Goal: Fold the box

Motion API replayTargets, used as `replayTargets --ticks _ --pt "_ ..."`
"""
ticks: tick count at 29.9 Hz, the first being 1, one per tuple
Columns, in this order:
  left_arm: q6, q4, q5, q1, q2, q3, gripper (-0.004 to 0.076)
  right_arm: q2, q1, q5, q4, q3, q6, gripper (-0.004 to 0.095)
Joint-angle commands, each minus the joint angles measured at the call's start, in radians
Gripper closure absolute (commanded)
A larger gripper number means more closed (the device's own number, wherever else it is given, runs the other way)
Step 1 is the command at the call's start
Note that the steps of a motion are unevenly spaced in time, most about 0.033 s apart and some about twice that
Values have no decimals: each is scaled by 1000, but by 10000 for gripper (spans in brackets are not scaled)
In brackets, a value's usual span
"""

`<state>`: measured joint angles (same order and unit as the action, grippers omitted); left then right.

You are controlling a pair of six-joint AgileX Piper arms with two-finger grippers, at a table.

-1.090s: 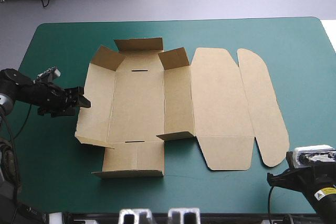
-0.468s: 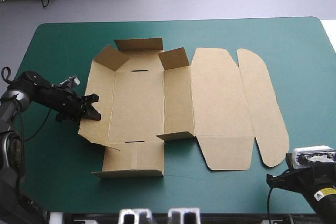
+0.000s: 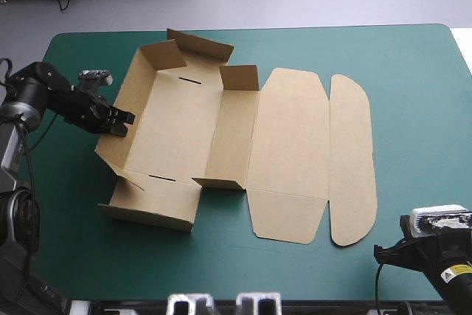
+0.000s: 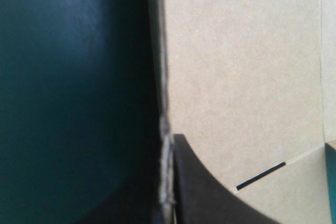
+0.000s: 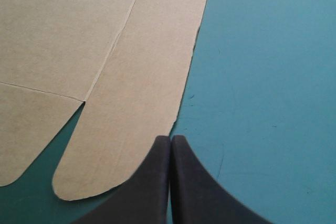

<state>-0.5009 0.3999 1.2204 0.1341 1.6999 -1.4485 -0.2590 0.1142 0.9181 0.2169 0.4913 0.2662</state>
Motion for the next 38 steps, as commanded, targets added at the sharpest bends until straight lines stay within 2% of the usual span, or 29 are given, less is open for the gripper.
replayTargets --ticks 1,4,10,17,21,30,35,38 --pt "-94 -105 67 -91 -54 -124 734 -16 -2 -59 20 28 4 923" --pt "-201 -196 57 -184 -54 -187 734 -16 -2 -58 24 28 4 923" --pt "-316 -276 -94 -327 -54 -266 734 -16 -2 -58 24 28 8 923" --pt "-344 -493 -254 -452 -54 -271 734 -16 -2 -58 24 28 8 923" --pt "-425 -494 -299 -505 -54 -271 734 -16 -2 -58 24 29 8 923" --pt "-446 -540 -305 -725 -73 -261 734 -40 -2 -38 -7 166 24 916" --pt "-430 -619 -358 -838 -140 -155 734 -133 -2 -3 -9 298 23 908" --pt "-354 -698 -423 -887 -196 -69 734 -203 -2 -16 -9 383 23 908"
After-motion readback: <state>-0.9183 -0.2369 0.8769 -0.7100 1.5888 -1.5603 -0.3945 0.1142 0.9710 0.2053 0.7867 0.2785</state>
